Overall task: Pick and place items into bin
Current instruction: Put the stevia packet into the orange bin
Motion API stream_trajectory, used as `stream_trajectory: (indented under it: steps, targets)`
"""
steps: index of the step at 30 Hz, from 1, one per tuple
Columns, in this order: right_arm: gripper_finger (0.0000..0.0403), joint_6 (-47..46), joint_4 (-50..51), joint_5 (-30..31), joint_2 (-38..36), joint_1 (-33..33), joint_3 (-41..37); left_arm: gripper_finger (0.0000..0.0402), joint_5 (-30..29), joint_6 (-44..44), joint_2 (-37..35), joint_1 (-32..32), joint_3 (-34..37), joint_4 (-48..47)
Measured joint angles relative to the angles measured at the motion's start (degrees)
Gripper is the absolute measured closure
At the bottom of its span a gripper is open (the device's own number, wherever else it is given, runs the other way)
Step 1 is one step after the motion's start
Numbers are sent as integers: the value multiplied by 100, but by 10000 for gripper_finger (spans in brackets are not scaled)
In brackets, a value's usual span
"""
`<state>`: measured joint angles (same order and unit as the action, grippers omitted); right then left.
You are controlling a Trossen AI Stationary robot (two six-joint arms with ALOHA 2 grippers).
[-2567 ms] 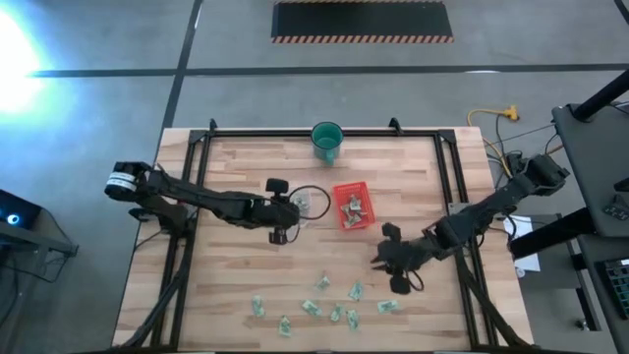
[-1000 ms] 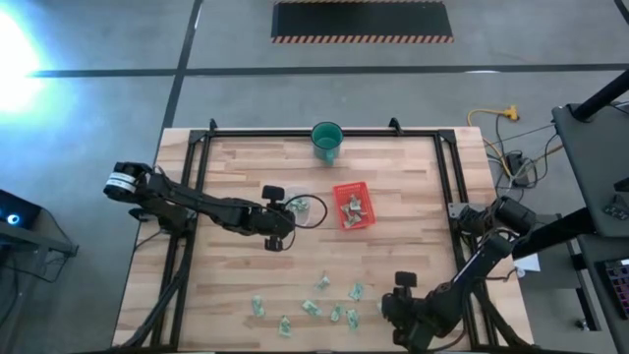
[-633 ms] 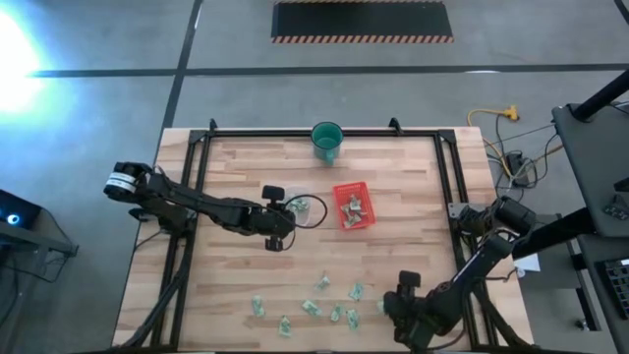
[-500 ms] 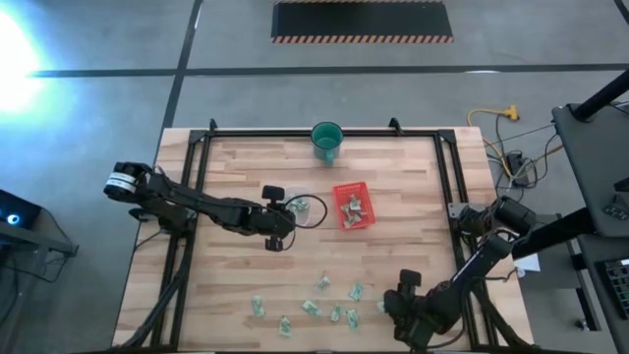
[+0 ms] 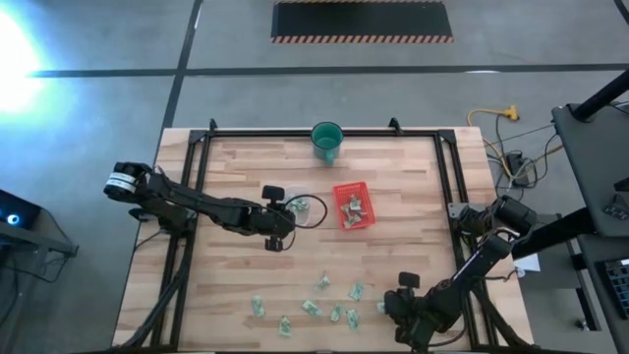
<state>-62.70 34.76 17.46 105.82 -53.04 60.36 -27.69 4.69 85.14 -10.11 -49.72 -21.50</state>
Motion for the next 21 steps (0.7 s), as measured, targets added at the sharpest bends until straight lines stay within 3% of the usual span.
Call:
stream_trajectory:
  steps: [10,21]
  targets:
    - [388,412,70,83,-2,6,32,292,-2,2,0,0,24,0]
    - [394,1324,90,1247,-182,116,32,292,0,9,-1,-4,20,-1]
